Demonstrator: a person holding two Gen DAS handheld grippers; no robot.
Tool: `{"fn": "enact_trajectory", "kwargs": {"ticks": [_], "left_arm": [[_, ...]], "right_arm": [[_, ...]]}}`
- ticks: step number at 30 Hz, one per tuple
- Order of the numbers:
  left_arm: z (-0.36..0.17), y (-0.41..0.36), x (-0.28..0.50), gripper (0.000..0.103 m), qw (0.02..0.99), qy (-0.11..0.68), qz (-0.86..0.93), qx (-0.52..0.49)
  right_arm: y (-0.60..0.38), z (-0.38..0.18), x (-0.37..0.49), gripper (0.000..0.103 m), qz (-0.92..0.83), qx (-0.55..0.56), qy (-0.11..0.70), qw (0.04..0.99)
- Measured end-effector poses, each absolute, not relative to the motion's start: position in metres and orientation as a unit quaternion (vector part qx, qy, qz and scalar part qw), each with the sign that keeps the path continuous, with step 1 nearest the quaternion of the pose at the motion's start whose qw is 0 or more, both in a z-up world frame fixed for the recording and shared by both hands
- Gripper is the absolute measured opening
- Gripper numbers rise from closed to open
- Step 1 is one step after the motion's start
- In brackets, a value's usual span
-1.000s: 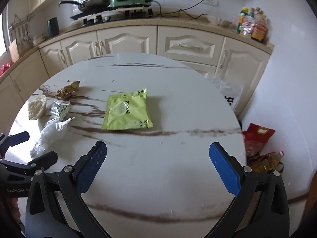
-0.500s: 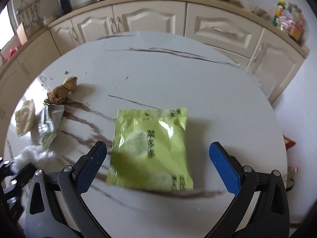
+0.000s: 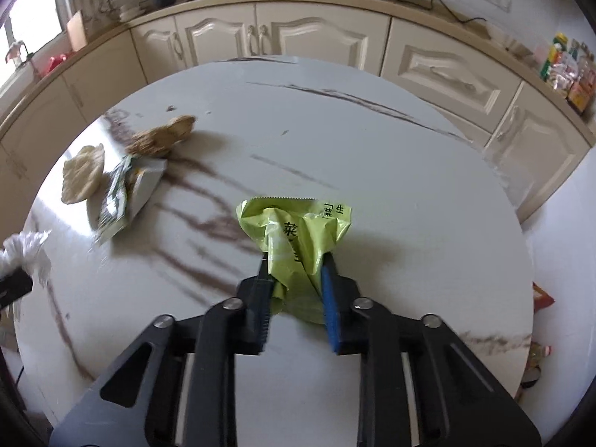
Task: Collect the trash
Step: 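Lower the right tool onto the lime-green pack and close it, then carry the wrapper and lime-green pack over the blue bin and open both tools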
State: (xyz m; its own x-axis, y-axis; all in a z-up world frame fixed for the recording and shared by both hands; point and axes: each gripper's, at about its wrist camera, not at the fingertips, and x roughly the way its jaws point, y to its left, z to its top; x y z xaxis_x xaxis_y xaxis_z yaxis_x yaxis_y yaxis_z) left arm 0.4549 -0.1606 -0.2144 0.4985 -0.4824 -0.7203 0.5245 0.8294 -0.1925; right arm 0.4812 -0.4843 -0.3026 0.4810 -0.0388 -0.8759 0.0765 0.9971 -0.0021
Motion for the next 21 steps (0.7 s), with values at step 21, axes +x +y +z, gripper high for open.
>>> {"fn": "enact_trajectory", "kwargs": {"ticks": [21], "left_arm": [[-0.162, 0.07, 0.408, 0.019, 0.924, 0.341, -0.167, -0.045]], "right_arm": [[-0.221, -0.187, 0.43, 0.019, 0.151, -0.026, 0.359, 0.921]]}}
